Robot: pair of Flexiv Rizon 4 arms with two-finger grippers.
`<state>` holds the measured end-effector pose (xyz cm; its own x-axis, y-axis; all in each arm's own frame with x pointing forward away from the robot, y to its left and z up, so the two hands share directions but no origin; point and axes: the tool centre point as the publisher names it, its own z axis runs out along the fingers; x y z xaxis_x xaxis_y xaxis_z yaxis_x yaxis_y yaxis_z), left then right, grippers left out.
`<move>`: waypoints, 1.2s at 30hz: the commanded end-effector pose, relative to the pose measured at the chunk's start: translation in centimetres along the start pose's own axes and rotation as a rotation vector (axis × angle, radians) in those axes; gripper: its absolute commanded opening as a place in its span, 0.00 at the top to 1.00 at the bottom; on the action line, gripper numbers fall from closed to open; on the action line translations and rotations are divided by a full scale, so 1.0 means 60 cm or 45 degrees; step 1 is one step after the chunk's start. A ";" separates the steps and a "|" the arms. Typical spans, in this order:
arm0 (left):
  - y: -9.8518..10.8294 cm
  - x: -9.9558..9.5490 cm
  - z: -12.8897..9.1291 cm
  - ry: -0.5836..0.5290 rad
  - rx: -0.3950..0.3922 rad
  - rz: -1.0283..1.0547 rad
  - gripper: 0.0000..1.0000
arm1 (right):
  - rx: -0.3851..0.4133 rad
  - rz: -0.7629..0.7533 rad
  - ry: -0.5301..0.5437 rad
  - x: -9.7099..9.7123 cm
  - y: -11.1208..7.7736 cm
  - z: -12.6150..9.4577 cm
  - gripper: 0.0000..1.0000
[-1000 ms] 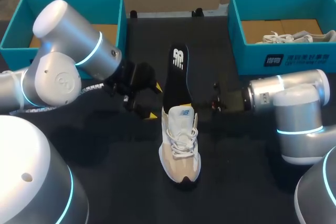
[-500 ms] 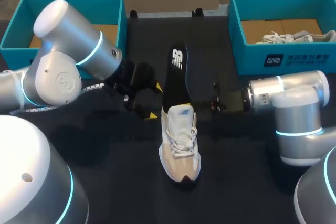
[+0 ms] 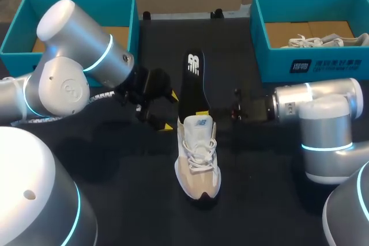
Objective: Take the shoe out of the shoebox, open the shoe tongue, remove and reinsert the insole, then place the shoe into the shoebox
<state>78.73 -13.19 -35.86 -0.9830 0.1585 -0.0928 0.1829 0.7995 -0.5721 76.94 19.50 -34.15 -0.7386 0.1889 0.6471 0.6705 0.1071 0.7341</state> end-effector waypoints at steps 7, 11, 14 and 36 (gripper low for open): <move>0.000 -0.001 0.001 0.002 -0.003 0.001 0.00 | 0.005 -0.030 -0.013 0.002 0.021 -0.001 0.67; 0.000 -0.001 0.001 0.002 -0.003 0.001 0.00 | 0.009 -0.037 -0.016 -0.002 0.028 -0.004 0.67; 0.000 -0.001 0.001 0.002 -0.003 0.001 0.00 | 0.016 -0.044 -0.016 -0.005 0.035 -0.004 0.68; 0.000 -0.001 0.001 0.002 -0.003 0.001 0.00 | 0.121 -0.035 0.057 -0.016 0.060 0.009 0.80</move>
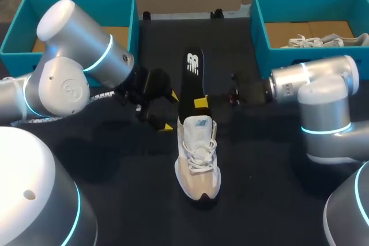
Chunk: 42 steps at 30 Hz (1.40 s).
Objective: Take the shoe out of the shoebox, open the shoe tongue, remove and reinsert the insole, then place the shoe into the shoebox
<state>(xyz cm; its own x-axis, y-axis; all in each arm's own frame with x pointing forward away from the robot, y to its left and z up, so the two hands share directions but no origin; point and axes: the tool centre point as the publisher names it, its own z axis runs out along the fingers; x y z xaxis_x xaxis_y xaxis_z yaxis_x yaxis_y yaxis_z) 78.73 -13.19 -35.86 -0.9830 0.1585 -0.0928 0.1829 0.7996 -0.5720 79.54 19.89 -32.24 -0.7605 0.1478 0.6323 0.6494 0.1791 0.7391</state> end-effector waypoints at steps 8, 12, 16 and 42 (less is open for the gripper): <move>0.000 -0.001 0.001 0.002 -0.003 0.000 0.00 | 0.056 0.020 0.035 -0.005 0.006 0.009 0.82; 0.000 -0.001 0.001 0.002 -0.003 0.000 0.00 | 0.074 0.032 0.057 -0.005 0.004 0.012 0.81; 0.000 -0.001 0.001 0.002 -0.003 0.000 0.00 | 0.091 0.045 0.069 -0.004 0.001 0.015 0.84; 0.000 -0.001 0.001 0.002 -0.003 0.000 0.00 | 0.121 0.095 0.064 0.021 -0.063 0.019 1.00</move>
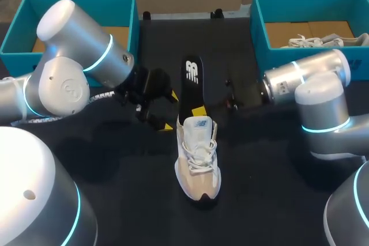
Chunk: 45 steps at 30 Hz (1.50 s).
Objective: Take the shoe out of the shoebox, open the shoe tongue, remove and reinsert the insole, then place the shoe into the shoebox
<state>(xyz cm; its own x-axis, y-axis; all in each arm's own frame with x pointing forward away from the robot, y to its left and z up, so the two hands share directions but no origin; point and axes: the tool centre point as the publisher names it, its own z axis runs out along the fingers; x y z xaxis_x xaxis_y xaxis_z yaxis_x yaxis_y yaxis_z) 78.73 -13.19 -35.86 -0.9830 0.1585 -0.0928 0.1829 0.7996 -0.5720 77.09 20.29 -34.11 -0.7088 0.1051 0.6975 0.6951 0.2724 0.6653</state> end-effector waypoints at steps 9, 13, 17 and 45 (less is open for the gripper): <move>0.000 -0.001 0.001 0.001 -0.003 0.001 0.00 | -0.032 0.048 -0.028 0.016 -0.038 0.010 1.00; 0.000 -0.001 0.001 0.001 -0.003 0.001 0.00 | -0.032 0.053 -0.029 0.015 -0.037 0.012 1.00; 0.000 -0.001 0.001 0.001 -0.003 0.001 0.00 | -0.034 0.039 -0.038 0.013 -0.026 0.012 0.78; 0.000 -0.001 0.001 0.001 -0.003 0.001 0.00 | 0.057 -0.049 0.098 -0.002 0.018 0.020 1.00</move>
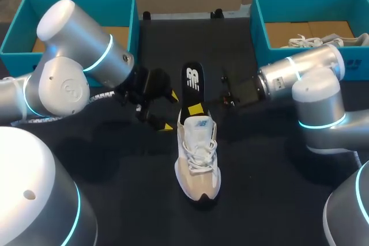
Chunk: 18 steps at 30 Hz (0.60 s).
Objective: Take the shoe out of the shoebox, open the shoe tongue, remove and reinsert the insole, then place the shoe into the shoebox
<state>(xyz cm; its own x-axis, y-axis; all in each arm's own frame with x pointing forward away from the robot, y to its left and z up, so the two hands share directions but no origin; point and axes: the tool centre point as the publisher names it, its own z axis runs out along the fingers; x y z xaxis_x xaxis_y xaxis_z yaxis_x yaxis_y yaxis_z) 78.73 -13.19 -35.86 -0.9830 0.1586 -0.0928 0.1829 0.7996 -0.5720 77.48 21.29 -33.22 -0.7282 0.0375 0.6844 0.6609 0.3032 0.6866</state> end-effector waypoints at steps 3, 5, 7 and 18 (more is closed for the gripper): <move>0.000 -0.001 0.001 0.001 -0.003 0.000 0.00 | 0.027 0.017 0.026 -0.007 -0.011 0.011 1.00; 0.000 -0.001 0.001 0.001 -0.003 0.000 0.00 | 0.025 0.030 0.020 -0.005 -0.019 0.011 1.00; 0.000 -0.001 0.001 0.001 -0.003 0.000 0.00 | 0.024 0.042 0.011 -0.002 -0.026 0.012 1.00; 0.000 -0.001 0.001 0.001 -0.003 0.000 0.00 | 0.016 0.101 -0.002 0.012 -0.056 0.017 1.00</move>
<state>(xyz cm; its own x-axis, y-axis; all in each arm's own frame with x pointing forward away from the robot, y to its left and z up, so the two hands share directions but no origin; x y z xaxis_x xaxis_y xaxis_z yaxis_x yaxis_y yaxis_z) 78.73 -13.19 -35.86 -0.9830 0.1585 -0.0927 0.1829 0.7996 -0.5720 75.07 21.16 -35.23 -0.6734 0.0551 0.7372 0.7122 0.3154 0.6271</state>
